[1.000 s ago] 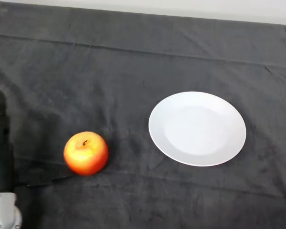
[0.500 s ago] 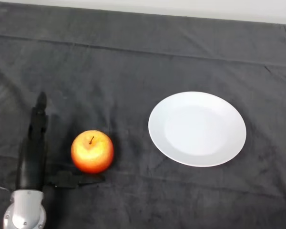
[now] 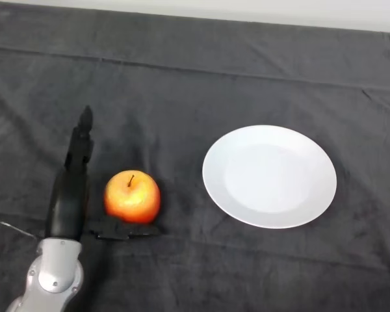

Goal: Move the apple to the plate

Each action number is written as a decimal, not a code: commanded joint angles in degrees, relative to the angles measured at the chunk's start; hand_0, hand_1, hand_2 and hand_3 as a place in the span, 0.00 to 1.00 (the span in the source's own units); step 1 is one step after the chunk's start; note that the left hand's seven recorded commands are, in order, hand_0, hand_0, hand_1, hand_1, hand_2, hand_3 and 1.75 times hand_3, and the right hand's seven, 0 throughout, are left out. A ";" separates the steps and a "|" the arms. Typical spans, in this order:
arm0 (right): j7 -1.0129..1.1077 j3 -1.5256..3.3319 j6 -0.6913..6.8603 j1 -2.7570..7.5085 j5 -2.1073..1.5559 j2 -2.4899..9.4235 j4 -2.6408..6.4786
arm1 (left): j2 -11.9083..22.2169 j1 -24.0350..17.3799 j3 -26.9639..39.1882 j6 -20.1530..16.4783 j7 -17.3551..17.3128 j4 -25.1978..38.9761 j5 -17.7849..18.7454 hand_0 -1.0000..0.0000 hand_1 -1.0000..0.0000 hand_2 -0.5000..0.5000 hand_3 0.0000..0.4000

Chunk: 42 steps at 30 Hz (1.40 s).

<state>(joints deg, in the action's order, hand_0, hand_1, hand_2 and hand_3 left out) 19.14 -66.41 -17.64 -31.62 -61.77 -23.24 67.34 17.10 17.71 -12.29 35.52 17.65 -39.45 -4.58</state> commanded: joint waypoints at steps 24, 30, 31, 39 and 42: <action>-0.60 0.69 -0.34 -0.64 -0.92 -0.17 -1.19 | 3.11 3.33 -5.95 -1.86 0.63 0.64 1.23 0.00 0.00 0.50 1.00; -0.62 0.71 -0.33 -0.63 -0.92 -0.15 -1.25 | 4.49 3.13 -5.13 -5.58 0.26 7.66 1.14 0.00 0.00 0.50 1.00; -0.63 0.72 -0.33 -0.62 -0.92 -0.15 -1.26 | 4.58 3.14 -5.04 -6.29 0.33 8.90 1.01 0.00 0.00 0.50 1.00; -0.71 0.77 -0.30 -0.58 -0.89 -0.10 -1.39 | 3.27 3.98 -5.69 -10.05 2.22 15.01 -1.16 0.00 0.00 0.50 1.00; -0.73 0.79 -0.29 -0.57 -0.88 -0.08 -1.43 | 2.14 4.89 -6.68 -10.75 3.22 15.32 -2.09 0.00 0.00 0.50 1.00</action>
<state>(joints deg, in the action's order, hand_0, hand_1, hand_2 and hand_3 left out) 19.08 -66.36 -17.64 -31.62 -61.77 -23.24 67.35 18.92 19.66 -17.86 25.19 20.26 -27.21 -6.04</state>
